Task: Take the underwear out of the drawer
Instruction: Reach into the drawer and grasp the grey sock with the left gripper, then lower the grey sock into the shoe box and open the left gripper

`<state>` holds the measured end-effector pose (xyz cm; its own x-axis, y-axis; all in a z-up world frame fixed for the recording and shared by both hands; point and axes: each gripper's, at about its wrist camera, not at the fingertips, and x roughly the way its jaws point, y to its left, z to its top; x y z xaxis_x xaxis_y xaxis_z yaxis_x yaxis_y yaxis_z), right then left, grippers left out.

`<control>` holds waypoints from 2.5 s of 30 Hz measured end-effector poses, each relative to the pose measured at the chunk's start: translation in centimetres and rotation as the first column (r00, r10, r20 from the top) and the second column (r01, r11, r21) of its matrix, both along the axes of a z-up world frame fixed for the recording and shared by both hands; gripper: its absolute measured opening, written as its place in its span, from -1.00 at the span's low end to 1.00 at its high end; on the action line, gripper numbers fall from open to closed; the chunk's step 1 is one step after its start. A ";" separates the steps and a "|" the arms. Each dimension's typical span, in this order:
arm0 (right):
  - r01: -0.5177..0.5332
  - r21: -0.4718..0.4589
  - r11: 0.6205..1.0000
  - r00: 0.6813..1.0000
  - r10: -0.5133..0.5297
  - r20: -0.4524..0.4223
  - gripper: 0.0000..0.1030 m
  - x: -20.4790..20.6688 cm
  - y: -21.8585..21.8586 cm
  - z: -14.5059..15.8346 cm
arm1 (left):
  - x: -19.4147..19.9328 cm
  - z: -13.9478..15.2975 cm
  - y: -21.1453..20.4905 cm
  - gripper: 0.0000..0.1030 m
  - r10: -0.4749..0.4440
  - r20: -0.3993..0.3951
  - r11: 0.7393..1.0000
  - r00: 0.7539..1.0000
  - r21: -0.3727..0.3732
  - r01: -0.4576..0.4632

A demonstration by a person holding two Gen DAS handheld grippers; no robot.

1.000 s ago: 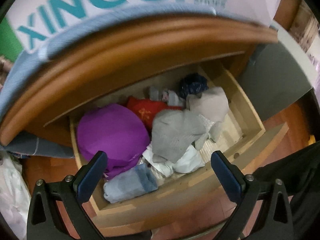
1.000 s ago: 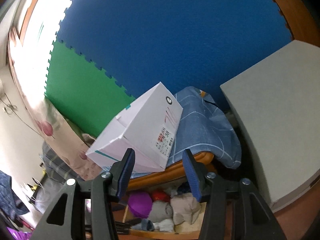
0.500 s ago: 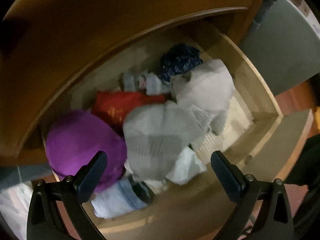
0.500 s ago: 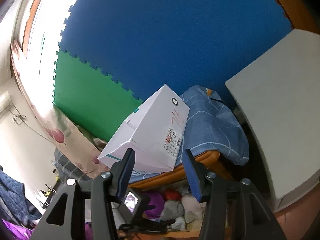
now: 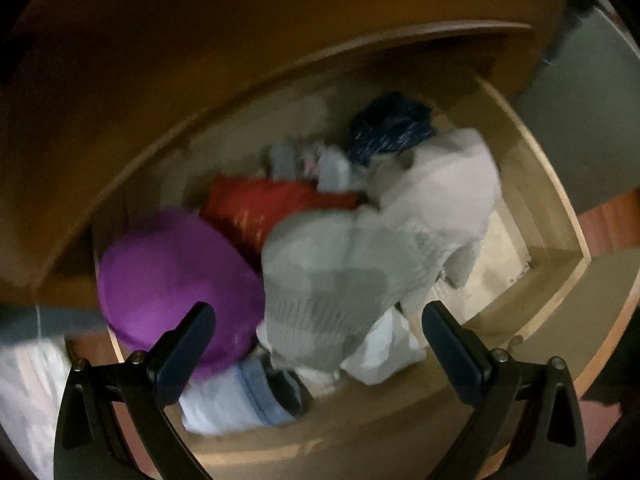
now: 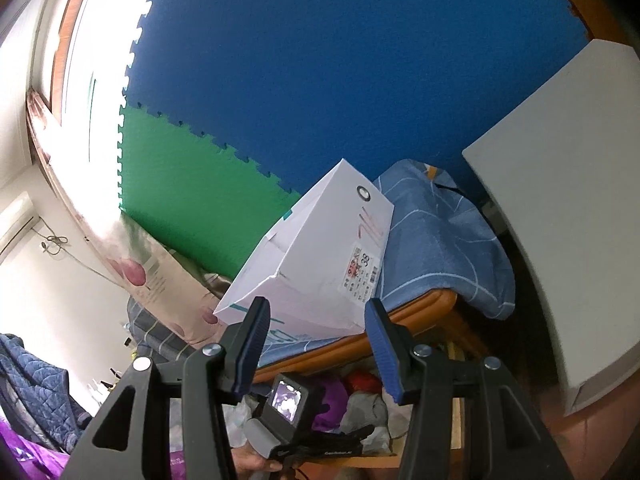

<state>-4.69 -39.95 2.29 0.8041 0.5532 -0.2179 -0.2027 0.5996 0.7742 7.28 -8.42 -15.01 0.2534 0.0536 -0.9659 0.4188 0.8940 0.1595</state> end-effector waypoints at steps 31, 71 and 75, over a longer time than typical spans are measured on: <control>-0.027 0.020 0.999 1.000 0.027 0.009 -0.01 -0.3 -0.5 -0.2 | -2.5 0.7 0.2 -0.66 0.113 0.071 0.992 0.991 -0.057 -0.109; -0.037 -0.099 0.994 0.996 0.029 -0.080 -0.01 1.5 2.1 -1.4 | -3.1 36.3 3.6 -0.64 0.207 0.529 0.895 0.823 -0.442 0.059; -0.052 -0.104 0.993 0.996 0.045 -0.076 -0.01 1.5 2.5 -1.3 | 1.6 35.2 2.7 -0.64 0.208 0.485 0.904 0.849 -0.428 0.023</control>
